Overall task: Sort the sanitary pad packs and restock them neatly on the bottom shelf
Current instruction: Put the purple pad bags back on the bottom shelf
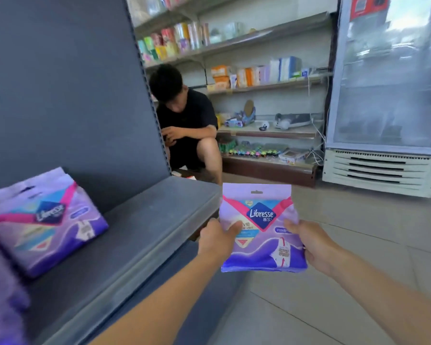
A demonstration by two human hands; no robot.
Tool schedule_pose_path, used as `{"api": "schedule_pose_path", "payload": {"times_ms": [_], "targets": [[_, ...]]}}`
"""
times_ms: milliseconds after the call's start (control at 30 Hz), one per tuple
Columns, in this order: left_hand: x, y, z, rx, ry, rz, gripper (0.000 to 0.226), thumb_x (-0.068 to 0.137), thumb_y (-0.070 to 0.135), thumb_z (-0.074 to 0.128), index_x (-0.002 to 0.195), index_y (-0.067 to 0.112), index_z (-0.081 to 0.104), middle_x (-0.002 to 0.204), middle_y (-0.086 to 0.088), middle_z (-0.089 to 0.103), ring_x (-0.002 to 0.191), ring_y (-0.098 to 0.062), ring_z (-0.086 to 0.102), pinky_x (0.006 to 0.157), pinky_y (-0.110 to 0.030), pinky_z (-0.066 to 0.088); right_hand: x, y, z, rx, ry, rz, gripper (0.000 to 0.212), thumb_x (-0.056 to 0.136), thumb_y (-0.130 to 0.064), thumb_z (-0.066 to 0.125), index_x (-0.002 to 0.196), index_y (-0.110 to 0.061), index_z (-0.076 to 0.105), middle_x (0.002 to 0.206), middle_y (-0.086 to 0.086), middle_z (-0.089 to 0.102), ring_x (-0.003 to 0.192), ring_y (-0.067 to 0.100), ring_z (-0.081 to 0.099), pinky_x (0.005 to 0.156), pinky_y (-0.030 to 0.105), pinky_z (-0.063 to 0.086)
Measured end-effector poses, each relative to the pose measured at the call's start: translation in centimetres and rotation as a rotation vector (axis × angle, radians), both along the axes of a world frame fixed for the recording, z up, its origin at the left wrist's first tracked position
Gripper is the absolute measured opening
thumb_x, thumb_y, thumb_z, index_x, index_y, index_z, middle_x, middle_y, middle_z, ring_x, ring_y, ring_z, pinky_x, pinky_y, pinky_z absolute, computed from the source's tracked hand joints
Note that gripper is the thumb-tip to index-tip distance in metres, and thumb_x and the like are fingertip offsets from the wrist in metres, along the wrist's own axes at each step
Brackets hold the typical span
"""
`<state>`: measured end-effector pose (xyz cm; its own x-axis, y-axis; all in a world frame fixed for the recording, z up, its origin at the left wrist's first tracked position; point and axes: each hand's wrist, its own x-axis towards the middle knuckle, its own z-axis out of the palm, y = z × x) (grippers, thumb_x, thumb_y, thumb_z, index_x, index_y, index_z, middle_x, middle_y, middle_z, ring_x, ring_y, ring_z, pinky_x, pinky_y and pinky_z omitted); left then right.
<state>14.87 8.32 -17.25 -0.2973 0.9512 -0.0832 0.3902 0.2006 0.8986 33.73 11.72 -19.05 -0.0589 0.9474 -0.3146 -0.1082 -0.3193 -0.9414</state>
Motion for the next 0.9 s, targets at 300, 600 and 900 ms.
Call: {"api": "schedule_pose_path", "payload": {"times_ms": [300,600,900], "targets": [[-10.7,-6.4,6.6,0.191,0.049,0.375,0.028,0.092,0.039,0.057,0.102,0.014,0.047,0.110,-0.003,0.063,0.091,-0.019,0.065,0.069,-0.030,0.055,-13.6,-0.9,8.2,0.185,0.094,0.208,0.008,0.094,-0.010,0.055,0.089,-0.012,0.061,0.063,0.002,0.073,0.050,0.017,0.069,0.056,0.034,0.058],[-19.7,-11.1,6.2,0.369,0.133,0.785,0.020,0.096,0.026,0.050,0.105,0.011,0.042,0.118,-0.009,0.054,0.105,-0.030,0.057,0.082,-0.036,0.046,-28.9,-1.8,10.2,0.312,0.007,0.517,0.017,0.094,-0.020,0.057,0.110,-0.015,0.057,0.101,0.007,0.072,0.088,0.029,0.071,0.085,0.051,0.056],[-24.7,-10.7,1.4,0.129,0.229,1.020,0.042,0.098,0.037,0.041,0.126,0.007,0.039,0.137,-0.014,0.046,0.129,-0.027,0.043,0.106,-0.040,0.036,-35.5,-1.5,7.1,0.353,-0.030,0.641,0.015,0.096,-0.010,0.053,0.106,-0.018,0.061,0.100,0.005,0.072,0.092,0.028,0.069,0.088,0.049,0.054]]}}
